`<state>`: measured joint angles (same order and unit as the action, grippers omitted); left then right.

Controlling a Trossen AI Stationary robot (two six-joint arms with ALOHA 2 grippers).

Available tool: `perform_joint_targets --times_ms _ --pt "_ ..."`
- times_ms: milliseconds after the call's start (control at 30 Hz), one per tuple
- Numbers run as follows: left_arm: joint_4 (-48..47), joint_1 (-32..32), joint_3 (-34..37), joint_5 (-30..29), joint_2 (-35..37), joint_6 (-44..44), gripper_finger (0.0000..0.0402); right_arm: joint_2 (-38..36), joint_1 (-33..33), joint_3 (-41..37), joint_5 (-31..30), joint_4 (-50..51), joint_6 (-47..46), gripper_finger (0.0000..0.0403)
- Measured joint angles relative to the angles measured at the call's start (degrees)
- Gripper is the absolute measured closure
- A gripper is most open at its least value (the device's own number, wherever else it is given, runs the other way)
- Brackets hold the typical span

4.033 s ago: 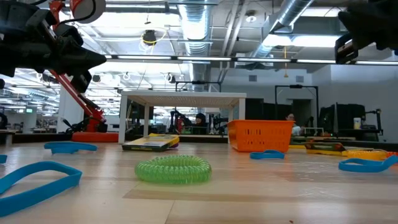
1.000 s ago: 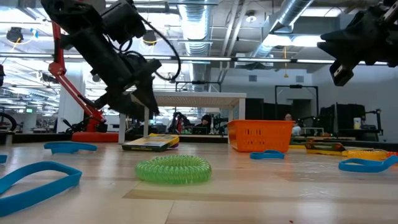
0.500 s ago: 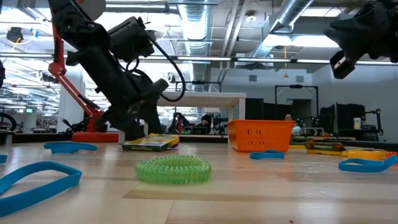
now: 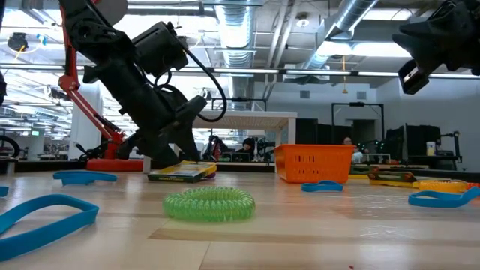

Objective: Pick & Place Office Desk Supplies
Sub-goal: Put the left yellow crayon box into the blue bin

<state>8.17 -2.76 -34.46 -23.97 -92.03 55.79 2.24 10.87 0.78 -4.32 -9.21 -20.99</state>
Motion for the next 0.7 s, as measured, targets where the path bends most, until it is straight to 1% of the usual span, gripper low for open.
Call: perform_joint_targets --times_ms 433,700 --pt "-0.25 0.0 0.02 0.43 0.0 -0.44 0.0318 0.0 0.0 0.0 -0.02 0.2 0.0 0.0342" --pt "-0.09 0.57 0.02 0.44 0.04 -1.4 0.0391 0.0 0.0 0.0 -0.02 0.37 0.0 0.0342"
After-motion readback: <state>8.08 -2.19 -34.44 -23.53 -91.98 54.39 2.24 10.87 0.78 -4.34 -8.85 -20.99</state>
